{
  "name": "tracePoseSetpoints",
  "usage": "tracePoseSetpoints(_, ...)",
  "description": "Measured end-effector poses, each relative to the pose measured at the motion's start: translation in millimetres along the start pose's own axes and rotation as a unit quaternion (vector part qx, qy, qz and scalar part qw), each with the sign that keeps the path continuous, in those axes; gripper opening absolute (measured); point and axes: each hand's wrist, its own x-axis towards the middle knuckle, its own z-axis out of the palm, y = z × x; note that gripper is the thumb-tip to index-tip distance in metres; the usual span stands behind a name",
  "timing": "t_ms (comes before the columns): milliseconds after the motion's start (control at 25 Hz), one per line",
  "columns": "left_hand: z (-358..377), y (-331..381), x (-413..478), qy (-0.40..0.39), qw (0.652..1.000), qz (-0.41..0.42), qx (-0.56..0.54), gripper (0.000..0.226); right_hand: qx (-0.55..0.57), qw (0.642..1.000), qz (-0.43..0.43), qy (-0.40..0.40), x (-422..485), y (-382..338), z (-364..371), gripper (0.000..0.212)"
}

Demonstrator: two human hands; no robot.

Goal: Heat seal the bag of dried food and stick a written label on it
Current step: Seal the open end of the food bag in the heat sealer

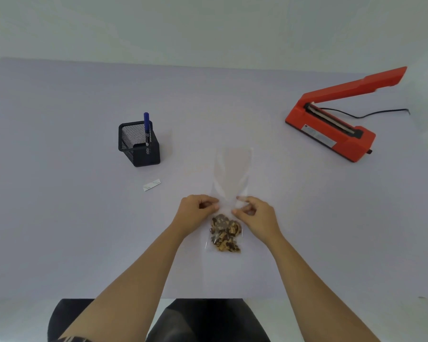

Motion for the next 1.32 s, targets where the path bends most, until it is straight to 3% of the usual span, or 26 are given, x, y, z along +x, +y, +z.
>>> tracePoseSetpoints(240,8.4,1.1,-1.7,0.048,0.998,0.018,0.023,0.054,-0.075,0.997,-0.001,0.027,1.4,-2.6,5.6,0.062)
tracePoseSetpoints(360,11.7,1.9,-1.7,0.08,0.994,0.02,0.065,0.057,-0.113,0.992,-0.027,0.056,0.9,-2.8,8.6,0.069)
tracePoseSetpoints(440,13.3,0.8,-0.3,0.085,0.989,0.046,0.114,0.045,-0.136,0.987,-0.072,0.04,2.4,-3.5,6.9,0.061)
tracePoseSetpoints(600,17.2,-1.5,1.8,0.033,0.951,0.194,0.237,0.01,-0.238,0.958,-0.149,-0.052,12.6,-4.0,3.8,0.026)
tracePoseSetpoints(840,12.4,6.6,10.4,0.005,0.954,0.119,0.274,0.019,-0.232,0.96,-0.153,-0.043,23.6,-8.4,3.7,0.012)
tracePoseSetpoints(1000,9.3,14.3,21.4,-0.055,0.937,0.139,0.316,0.021,-0.238,0.958,-0.156,-0.039,29.6,-10.2,6.4,0.014)
tracePoseSetpoints(1160,-8.3,17.2,41.1,-0.122,0.913,0.156,0.357,0.047,-0.246,0.954,-0.152,-0.074,40.9,-11.4,0.3,0.032)
tracePoseSetpoints(1320,-17.7,17.5,53.6,-0.145,0.914,0.143,0.352,0.085,-0.288,0.937,-0.16,-0.119,53.1,-18.5,-9.5,0.055)
